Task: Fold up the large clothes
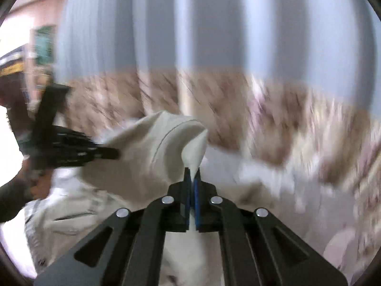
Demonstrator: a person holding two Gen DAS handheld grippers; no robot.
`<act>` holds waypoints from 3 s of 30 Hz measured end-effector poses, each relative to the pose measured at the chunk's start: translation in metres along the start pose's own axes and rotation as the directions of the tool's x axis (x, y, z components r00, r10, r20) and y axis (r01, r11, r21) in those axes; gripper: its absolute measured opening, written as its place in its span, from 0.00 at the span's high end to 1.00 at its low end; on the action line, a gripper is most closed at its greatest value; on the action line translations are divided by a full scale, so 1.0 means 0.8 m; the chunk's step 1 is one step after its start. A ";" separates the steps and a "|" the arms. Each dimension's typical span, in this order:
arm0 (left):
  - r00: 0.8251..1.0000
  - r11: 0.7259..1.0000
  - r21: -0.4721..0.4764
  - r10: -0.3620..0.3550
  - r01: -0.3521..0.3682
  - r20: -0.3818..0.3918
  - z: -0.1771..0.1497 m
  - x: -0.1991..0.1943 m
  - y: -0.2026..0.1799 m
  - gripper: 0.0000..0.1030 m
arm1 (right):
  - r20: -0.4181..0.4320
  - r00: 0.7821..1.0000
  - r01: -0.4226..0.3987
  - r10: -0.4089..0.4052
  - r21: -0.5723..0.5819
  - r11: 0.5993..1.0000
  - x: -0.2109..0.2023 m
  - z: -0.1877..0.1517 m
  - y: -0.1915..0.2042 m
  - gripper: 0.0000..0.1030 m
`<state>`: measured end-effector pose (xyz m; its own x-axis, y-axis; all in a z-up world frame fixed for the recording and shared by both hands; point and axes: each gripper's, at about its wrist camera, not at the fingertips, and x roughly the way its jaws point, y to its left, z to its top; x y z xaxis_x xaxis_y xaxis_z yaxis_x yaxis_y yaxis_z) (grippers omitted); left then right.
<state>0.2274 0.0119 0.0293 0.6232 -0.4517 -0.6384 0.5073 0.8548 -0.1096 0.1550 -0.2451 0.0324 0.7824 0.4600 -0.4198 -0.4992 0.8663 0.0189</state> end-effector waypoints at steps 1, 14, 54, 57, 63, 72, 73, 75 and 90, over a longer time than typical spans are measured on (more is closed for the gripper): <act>0.998 0.999 0.042 0.031 -0.034 0.055 -0.017 -0.036 -0.008 0.90 | 0.020 0.999 -0.035 0.036 -0.032 0.999 -0.018 -0.004 0.009 0.97; 0.966 0.969 0.078 0.239 -0.233 -0.095 -0.186 -0.134 0.025 0.03 | -0.193 0.976 0.131 -0.098 0.168 0.977 -0.123 -0.121 -0.014 0.37; 0.849 0.923 0.095 0.380 -0.372 -0.366 -0.045 0.246 0.101 0.03 | -0.590 0.781 0.338 -0.205 0.122 0.933 0.288 -0.096 -0.134 0.03; 0.828 0.910 0.112 0.409 -0.398 -0.382 -0.030 0.247 0.096 0.03 | -0.608 0.773 0.356 -0.183 0.177 0.918 0.295 -0.089 -0.144 0.03; 0.877 0.916 0.125 0.402 -0.382 -0.262 -0.025 0.133 0.055 0.03 | -0.441 0.873 0.270 -0.210 0.076 0.960 0.181 -0.042 -0.069 0.07; 0.921 0.962 -0.019 0.254 -0.272 -0.294 -0.116 0.076 0.013 0.03 | -0.381 0.919 0.200 -0.103 0.226 0.953 0.101 -0.093 0.004 0.06; 0.923 0.966 -0.043 0.231 -0.256 -0.308 -0.124 0.079 0.011 0.03 | -0.364 0.924 0.224 -0.122 0.254 0.941 0.099 -0.099 0.006 0.06; 0.922 0.969 -0.074 0.201 -0.237 -0.332 -0.135 0.087 0.010 0.03 | -0.337 0.933 0.230 -0.123 0.299 0.926 0.099 -0.109 0.009 0.06; 0.888 0.948 -0.123 0.224 -0.294 -0.401 -0.148 0.133 0.022 0.03 | -0.532 0.836 0.249 -0.133 0.152 0.956 0.151 -0.151 0.000 0.35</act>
<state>0.2321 0.0095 -0.1306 0.4284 -0.1075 -0.8972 0.2245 0.9744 -0.0095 0.2051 -0.2131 -0.1278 0.5230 0.1657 -0.8361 -0.2255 0.9729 0.0517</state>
